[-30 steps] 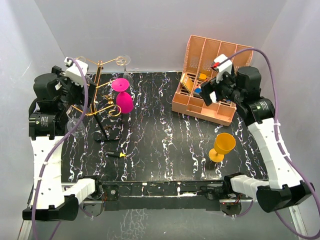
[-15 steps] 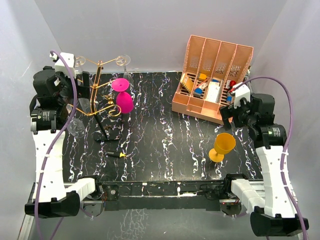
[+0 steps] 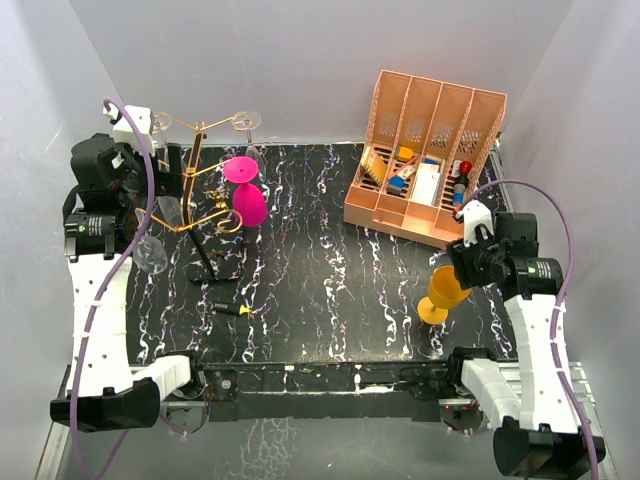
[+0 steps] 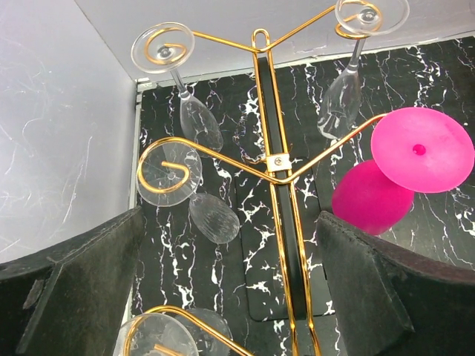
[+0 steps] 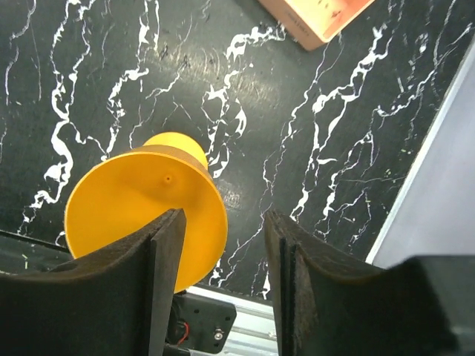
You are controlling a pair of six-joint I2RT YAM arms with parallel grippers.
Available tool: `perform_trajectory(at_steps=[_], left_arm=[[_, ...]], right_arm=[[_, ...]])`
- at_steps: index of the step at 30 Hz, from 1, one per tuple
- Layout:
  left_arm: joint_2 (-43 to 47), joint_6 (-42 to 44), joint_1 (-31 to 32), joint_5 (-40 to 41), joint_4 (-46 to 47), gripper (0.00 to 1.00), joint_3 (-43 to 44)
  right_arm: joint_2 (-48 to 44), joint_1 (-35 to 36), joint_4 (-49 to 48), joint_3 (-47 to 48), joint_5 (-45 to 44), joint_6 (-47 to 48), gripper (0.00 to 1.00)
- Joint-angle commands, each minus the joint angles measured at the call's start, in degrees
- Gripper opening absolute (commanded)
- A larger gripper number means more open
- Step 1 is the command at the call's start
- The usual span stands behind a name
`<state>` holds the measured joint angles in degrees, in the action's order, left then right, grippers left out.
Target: Place the wine glass upside down on the wine glass rack
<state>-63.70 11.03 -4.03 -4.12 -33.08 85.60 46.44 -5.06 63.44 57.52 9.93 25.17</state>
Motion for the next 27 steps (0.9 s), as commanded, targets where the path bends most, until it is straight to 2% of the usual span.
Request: perform_trajectory(at_steps=[1, 8, 14, 18, 24, 27], left_arm=[[0.9, -0.3, -0.4, -1.5, -0.2, 0.97, 1.0], [0.7, -0.1, -0.5, -1.6, -0.7, 0.97, 1.3], [0.9, 0.2, -0.5, -1.6, -0.7, 0.97, 1.0], [1.0, -0.1, -0.5, -0.8, -1.0, 0.97, 1.8], [0.7, -0.7, -0.5, -0.2, -2.1, 0.97, 4.0], [-0.6, 0.1, -0.5, -3.0, -3.2, 0.97, 7.8]], right_arm=[[2.4, -0.3, -0.2, -0.5, -0.3, 0.3, 0.47], [4.4, -0.3, -1.3, -2.0, -1.4, 0.8, 0.27], [6.3, -0.3, -2.4, -1.9, 0.7, 1.4, 0.20], [7.7, -0.3, -1.7, 2.1, 3.3, 2.0, 0.08], [11.4, -0.3, 1.3, 13.4, 13.3, 4.3, 0.08], [14.2, -0.3, 2.4, 18.6, 19.0, 5.5, 0.08]])
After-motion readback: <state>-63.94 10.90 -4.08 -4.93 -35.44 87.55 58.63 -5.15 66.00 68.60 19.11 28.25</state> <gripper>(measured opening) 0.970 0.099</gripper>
